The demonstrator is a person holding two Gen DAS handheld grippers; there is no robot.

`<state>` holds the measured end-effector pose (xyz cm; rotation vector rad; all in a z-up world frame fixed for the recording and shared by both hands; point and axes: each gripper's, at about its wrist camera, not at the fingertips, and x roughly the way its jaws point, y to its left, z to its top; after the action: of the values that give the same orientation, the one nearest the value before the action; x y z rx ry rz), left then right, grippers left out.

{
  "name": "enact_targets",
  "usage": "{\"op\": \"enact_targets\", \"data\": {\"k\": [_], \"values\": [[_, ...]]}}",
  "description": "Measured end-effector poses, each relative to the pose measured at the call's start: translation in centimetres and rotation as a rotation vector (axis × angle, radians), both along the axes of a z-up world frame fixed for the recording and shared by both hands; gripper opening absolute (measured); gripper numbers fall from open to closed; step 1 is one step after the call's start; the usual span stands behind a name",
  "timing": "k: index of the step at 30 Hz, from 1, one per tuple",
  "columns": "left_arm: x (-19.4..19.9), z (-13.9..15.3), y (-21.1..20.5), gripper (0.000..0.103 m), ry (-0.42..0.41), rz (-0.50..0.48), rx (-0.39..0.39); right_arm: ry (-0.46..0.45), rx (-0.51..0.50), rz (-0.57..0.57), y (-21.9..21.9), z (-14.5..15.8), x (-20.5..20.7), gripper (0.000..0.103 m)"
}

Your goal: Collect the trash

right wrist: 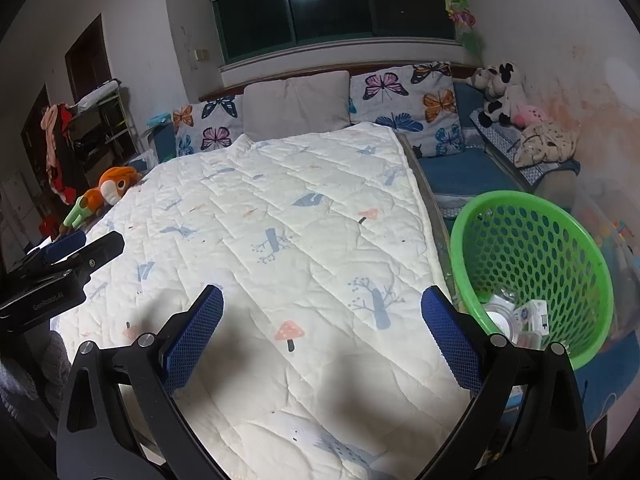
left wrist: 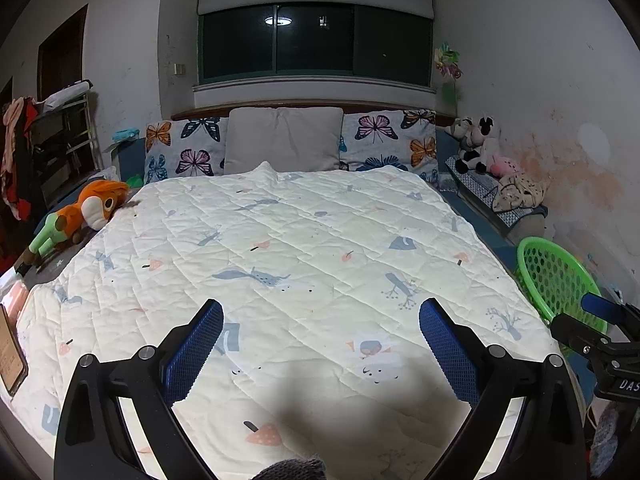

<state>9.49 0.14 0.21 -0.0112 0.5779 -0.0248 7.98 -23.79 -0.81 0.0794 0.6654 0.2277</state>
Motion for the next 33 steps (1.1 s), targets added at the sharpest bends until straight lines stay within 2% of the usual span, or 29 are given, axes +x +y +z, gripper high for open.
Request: {"op": "enact_targets", "data": {"k": [21, 33], "values": [[-0.1, 0.1, 0.1, 0.095, -0.009, 0.008, 0.008, -0.035, -0.065, -0.009, 1.2, -0.5, -0.2, 0.098], [-0.1, 0.2, -0.1, 0.095, -0.01, 0.013, 0.011, -0.047, -0.06, -0.025, 1.0, -0.6, -0.2, 0.098]]}}
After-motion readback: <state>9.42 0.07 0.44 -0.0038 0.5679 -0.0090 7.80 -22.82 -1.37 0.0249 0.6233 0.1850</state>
